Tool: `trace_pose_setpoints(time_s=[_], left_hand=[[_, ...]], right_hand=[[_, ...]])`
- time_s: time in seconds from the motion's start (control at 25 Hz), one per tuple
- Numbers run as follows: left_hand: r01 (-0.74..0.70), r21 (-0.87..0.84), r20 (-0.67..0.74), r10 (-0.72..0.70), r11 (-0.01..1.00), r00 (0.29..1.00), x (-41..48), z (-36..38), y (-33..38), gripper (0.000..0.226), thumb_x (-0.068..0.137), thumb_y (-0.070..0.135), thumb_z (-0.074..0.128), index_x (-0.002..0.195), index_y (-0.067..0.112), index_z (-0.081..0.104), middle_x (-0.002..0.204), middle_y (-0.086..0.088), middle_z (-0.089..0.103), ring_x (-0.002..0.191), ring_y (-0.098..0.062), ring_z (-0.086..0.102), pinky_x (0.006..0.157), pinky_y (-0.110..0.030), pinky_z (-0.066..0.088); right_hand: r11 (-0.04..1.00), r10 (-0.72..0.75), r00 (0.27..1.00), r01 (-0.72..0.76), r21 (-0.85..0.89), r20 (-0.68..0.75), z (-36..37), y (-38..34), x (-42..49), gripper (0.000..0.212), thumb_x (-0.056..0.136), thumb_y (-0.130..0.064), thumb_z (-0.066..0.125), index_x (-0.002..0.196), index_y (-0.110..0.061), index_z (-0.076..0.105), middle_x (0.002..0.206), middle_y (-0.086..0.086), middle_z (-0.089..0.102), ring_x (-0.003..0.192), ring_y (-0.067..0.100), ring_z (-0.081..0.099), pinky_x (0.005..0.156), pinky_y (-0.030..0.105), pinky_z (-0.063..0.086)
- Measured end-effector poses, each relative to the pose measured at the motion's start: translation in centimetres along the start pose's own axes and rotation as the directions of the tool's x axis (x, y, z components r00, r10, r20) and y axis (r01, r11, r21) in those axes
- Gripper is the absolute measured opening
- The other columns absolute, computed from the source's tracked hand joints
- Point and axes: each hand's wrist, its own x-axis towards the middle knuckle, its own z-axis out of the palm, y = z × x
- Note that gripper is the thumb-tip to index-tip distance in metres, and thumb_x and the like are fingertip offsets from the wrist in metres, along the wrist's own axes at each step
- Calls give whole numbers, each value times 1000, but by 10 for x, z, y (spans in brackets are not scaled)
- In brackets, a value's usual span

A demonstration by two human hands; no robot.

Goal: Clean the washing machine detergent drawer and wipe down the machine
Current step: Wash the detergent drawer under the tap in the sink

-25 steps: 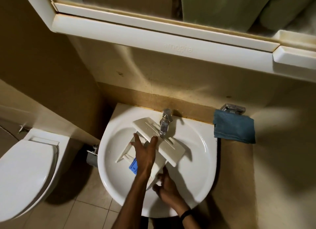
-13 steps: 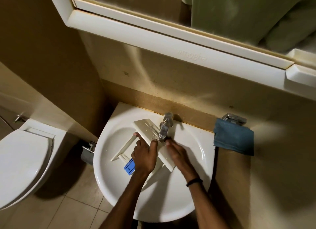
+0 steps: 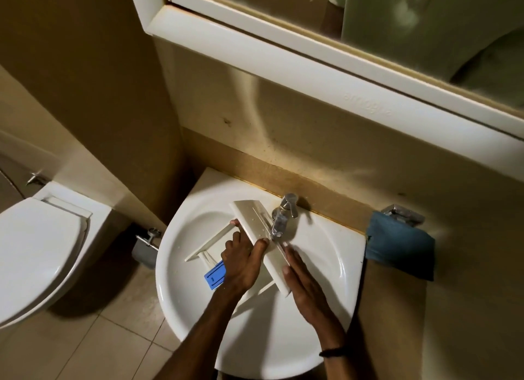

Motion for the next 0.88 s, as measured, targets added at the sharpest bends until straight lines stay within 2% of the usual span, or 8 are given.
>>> trace_pose_setpoints(time_s=[0.16,0.24,0.36,0.44,0.52,0.6,0.72,0.88], left_hand=[[-10,44,42,8,999,999,3,1,-3,94,76,75,18,148,19,45,109,2,44,101,-22,39,88,-40,29],[8,40,38,-10,999,999,1,1,-4,96,76,75,17,147,17,46,106,3,42,100,-21,38,88,-39,28],[14,49,39,-16,999,999,0,3,-1,95,78,72,15,150,14,41,104,4,41,99,-19,37,89,-38,27],[6,53,30,-7,999,1000,5,1,0,97,79,72,14,154,15,34,106,3,41,99,-20,37,89,-40,27],[30,63,55,-34,998,998,4,2,-2,99,79,74,13,155,15,33,107,2,42,101,-22,38,90,-41,28],[34,26,47,-35,999,998,-1,4,-5,99,81,78,11,154,16,36,106,1,45,102,-23,40,92,-42,28],[22,-22,-5,-22,1000,1000,-1,2,-6,103,82,82,4,151,14,40,103,0,48,101,-26,44,90,-41,28],[-5,-43,-37,4,999,999,-6,5,-15,99,86,79,2,150,14,41,94,3,50,94,-23,47,87,-40,30]], right_hand=[[997,57,992,-50,-62,112,-3,-39,80,54,94,-65,46,146,-51,39,155,-22,37,143,1,35,113,23,28],[998,62,993,-59,-31,98,0,-33,70,53,95,-63,45,146,-51,39,153,-22,41,139,0,40,115,28,32],[997,34,999,-36,68,41,3,2,11,51,101,-53,43,150,-44,38,156,-27,35,144,-7,29,123,35,25],[1000,16,999,-16,13,27,5,3,26,48,103,-49,43,151,-43,35,159,-25,29,147,-2,26,124,36,23],[995,93,994,-94,14,55,5,-16,61,47,102,-49,45,149,-45,38,158,-18,35,146,5,33,123,38,26],[993,120,993,-120,8,22,11,-26,58,48,105,-43,42,152,-39,36,160,-10,35,146,6,33,123,32,23],[990,24,997,-34,-134,-76,34,-42,-20,51,108,-41,28,157,-33,19,163,-21,14,148,-9,9,117,10,11],[968,-122,992,118,-224,-5,37,-60,-9,57,105,-47,22,158,-26,22,163,-20,13,150,-7,9,122,17,12]])
